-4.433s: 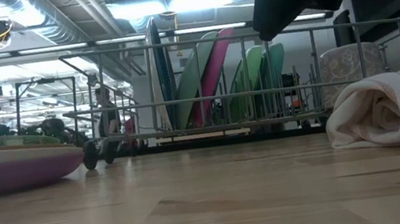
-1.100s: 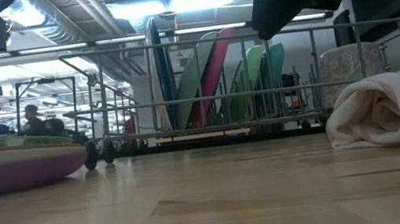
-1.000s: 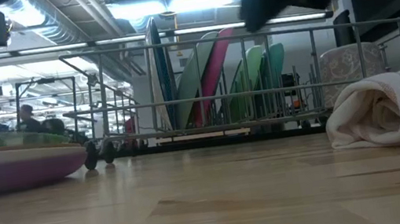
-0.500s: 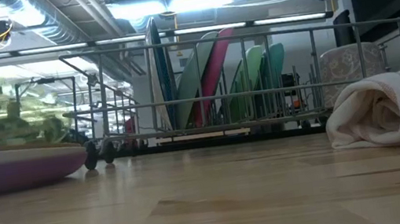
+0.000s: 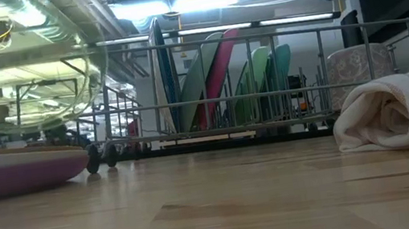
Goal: Sort dishes
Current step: Put the green transparent plate in the dish rack
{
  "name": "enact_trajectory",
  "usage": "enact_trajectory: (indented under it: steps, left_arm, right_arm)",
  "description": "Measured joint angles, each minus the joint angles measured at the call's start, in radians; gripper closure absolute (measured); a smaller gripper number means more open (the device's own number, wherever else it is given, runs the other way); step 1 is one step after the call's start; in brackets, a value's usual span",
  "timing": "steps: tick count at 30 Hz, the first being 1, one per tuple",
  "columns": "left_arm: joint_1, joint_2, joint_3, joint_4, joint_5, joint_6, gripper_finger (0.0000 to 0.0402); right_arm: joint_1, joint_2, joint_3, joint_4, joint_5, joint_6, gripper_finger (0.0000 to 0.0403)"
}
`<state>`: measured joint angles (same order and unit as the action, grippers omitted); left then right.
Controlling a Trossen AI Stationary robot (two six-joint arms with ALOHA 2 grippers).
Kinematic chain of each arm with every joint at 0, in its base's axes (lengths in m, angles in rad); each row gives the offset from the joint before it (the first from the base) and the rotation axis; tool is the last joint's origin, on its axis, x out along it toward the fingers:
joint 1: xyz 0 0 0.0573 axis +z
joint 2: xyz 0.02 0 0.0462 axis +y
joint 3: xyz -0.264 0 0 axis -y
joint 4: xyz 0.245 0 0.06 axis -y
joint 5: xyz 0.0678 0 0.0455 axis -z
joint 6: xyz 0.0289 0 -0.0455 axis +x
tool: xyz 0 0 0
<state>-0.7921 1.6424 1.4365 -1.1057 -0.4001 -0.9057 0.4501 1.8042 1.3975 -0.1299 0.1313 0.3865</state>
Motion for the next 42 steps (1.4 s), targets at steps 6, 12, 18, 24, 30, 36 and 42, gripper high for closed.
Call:
enact_trajectory:
  steps: [6, 12, 18, 24, 30, 36, 42]
  left_arm:
    - [0.000, 0.000, 0.026, 0.095, -0.009, 0.109, 0.0401]
    - [0.001, 0.000, 0.026, 0.161, -0.009, 0.157, 0.0401]
    - [0.001, 0.000, 0.026, 0.161, -0.009, 0.156, 0.0401]
    - [0.001, 0.000, 0.026, 0.160, -0.009, 0.158, 0.0401]
    - [0.001, 0.000, 0.026, 0.163, -0.009, 0.177, 0.0401]
    - [0.001, 0.000, 0.026, 0.198, -0.008, 0.182, 0.0401]
    - [0.001, 0.000, 0.026, 0.240, -0.007, 0.235, 0.0401]
  right_arm:
    - [-0.046, 0.000, 0.000, 0.019, -0.114, -0.001, 0.0329]
    - [-0.099, 0.000, 0.000, 0.022, -0.260, -0.001, 0.0329]
    - [-0.113, 0.000, 0.000, 0.027, -0.360, 0.011, 0.0323]
    - [-0.112, 0.000, 0.000, 0.039, -0.360, 0.103, 0.0267]
    - [-0.112, 0.000, 0.000, 0.069, -0.350, 0.112, 0.0210]
    - [-0.118, 0.023, 0.000, 0.074, -0.359, 0.097, 0.0203]
    - [-0.117, 0.052, 0.001, 0.080, -0.416, -0.031, 0.0215]
